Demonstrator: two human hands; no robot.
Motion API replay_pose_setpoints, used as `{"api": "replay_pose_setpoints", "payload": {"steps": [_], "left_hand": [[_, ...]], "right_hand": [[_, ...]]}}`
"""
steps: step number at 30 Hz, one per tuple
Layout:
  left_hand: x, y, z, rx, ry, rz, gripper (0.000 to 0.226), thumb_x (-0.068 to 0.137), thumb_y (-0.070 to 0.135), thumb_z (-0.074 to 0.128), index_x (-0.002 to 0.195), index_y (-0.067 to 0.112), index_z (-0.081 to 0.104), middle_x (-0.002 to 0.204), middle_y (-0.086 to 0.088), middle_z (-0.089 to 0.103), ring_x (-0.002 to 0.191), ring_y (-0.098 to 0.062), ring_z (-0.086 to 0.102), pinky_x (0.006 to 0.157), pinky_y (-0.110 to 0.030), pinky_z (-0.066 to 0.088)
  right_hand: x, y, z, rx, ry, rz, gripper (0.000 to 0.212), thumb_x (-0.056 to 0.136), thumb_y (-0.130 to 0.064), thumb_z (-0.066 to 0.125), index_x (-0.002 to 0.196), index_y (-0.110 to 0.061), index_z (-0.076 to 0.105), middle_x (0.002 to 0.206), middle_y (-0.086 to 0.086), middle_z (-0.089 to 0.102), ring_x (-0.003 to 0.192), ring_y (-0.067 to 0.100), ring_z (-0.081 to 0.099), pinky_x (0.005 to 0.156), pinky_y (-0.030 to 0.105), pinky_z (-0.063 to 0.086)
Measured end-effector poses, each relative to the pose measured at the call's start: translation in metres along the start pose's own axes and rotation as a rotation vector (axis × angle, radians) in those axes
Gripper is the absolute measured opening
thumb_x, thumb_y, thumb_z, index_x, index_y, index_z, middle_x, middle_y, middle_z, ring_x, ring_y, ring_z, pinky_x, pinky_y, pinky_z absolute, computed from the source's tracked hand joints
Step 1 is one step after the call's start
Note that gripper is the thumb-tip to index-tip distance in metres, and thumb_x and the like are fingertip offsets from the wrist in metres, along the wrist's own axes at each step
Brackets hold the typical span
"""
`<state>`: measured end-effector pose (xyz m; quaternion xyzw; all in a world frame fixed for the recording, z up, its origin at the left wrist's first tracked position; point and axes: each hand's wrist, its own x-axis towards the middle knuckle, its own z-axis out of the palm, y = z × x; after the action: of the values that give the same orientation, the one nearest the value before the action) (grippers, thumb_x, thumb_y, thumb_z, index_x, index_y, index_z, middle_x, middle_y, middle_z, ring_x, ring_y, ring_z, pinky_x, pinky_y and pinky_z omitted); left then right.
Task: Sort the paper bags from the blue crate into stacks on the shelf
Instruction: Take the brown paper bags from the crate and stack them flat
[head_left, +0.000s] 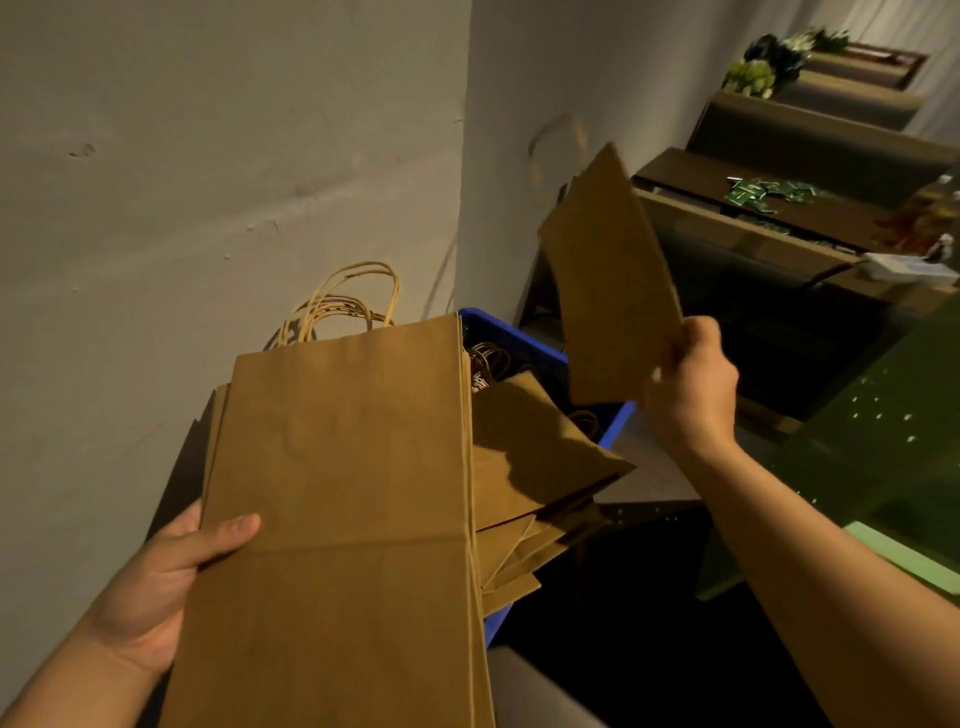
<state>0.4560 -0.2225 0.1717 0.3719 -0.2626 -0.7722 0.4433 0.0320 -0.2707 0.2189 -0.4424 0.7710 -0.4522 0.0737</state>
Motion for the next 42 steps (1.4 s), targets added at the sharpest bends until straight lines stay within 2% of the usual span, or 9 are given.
{"api": "replay_pose_setpoints", "payload": {"steps": [4,7,15,19,23,26,31,38,42], "left_hand": [[0.003,-0.001,0.003,0.005,-0.009,0.008,0.094,0.013,0.021,0.107,0.102,0.011,0.082,0.099,-0.024,0.076,0.074,-0.038,0.077,0.061,-0.053,0.063],[0.004,0.0,0.006,0.021,-0.001,0.01,0.092,0.008,0.022,0.106,0.096,0.01,0.082,0.094,-0.025,0.076,0.068,-0.037,0.076,0.058,-0.051,0.063],[0.005,-0.002,0.008,0.013,-0.006,-0.024,0.098,0.012,0.017,0.107,0.105,0.007,0.079,0.101,-0.028,0.075,0.075,-0.04,0.076,0.062,-0.053,0.063],[0.004,-0.004,0.008,0.01,-0.015,-0.046,0.096,0.013,0.015,0.107,0.104,0.006,0.079,0.103,-0.03,0.074,0.076,-0.042,0.076,0.063,-0.056,0.063],[0.005,-0.005,0.013,0.013,-0.036,-0.063,0.089,0.013,0.014,0.107,0.098,0.008,0.082,0.103,-0.03,0.074,0.076,-0.043,0.076,0.06,-0.054,0.063],[0.004,-0.005,0.015,0.005,-0.041,-0.067,0.089,0.013,0.013,0.107,0.097,0.008,0.082,0.103,-0.03,0.074,0.076,-0.043,0.075,0.061,-0.056,0.062],[0.003,-0.007,0.012,0.024,-0.042,-0.086,0.065,0.033,0.006,0.103,0.095,0.009,0.082,0.105,-0.032,0.073,0.076,-0.045,0.075,0.061,-0.058,0.062],[-0.001,-0.008,0.011,0.056,-0.011,-0.087,0.092,0.015,0.015,0.107,0.102,0.007,0.08,0.112,-0.032,0.071,0.083,-0.046,0.075,0.065,-0.057,0.063],[0.004,-0.01,0.014,0.066,-0.002,-0.089,0.108,0.016,0.014,0.107,0.117,0.004,0.071,0.115,-0.033,0.07,0.085,-0.047,0.074,0.066,-0.057,0.063]], "right_hand": [[-0.008,-0.014,0.001,0.256,0.093,0.078,0.024,0.106,-0.023,0.056,0.129,-0.019,0.052,0.107,-0.011,0.06,0.085,-0.001,0.06,0.066,0.013,0.05],[-0.013,-0.011,0.018,0.346,-0.2,0.337,0.02,0.101,-0.026,0.063,0.12,-0.019,0.058,0.109,-0.003,0.067,0.093,0.014,0.069,0.08,0.038,0.063],[-0.009,-0.006,0.052,-0.258,-0.737,0.51,0.014,0.097,-0.004,0.056,0.107,-0.014,0.06,0.091,0.004,0.061,0.075,0.014,0.058,0.059,0.024,0.045],[-0.012,-0.004,0.061,-0.62,-0.86,0.411,0.01,0.092,-0.02,0.065,0.101,-0.016,0.063,0.087,0.001,0.057,0.073,0.012,0.055,0.066,0.026,0.046],[-0.011,0.015,0.078,-0.725,-0.856,0.443,0.053,0.072,-0.049,0.072,0.117,-0.021,0.063,0.108,0.003,0.056,0.099,0.025,0.061,0.086,0.037,0.053],[-0.02,0.008,0.078,-0.785,-1.005,0.46,0.053,0.065,-0.056,0.074,0.106,-0.024,0.065,0.105,-0.001,0.066,0.1,0.021,0.065,0.099,0.044,0.049],[-0.031,0.004,0.078,-0.808,-0.862,0.335,0.071,0.062,-0.058,0.085,0.118,-0.021,0.06,0.12,0.007,0.057,0.122,0.035,0.053,0.101,0.05,0.041],[-0.033,-0.009,0.079,-0.857,-0.844,0.473,0.103,0.066,-0.065,0.084,0.148,-0.021,0.041,0.139,0.011,0.04,0.129,0.034,0.037,0.114,0.041,0.035],[-0.023,-0.005,0.081,-0.592,-0.8,0.507,0.049,0.076,-0.029,0.083,0.119,-0.017,0.061,0.109,0.007,0.061,0.102,0.024,0.06,0.094,0.039,0.052]]}}
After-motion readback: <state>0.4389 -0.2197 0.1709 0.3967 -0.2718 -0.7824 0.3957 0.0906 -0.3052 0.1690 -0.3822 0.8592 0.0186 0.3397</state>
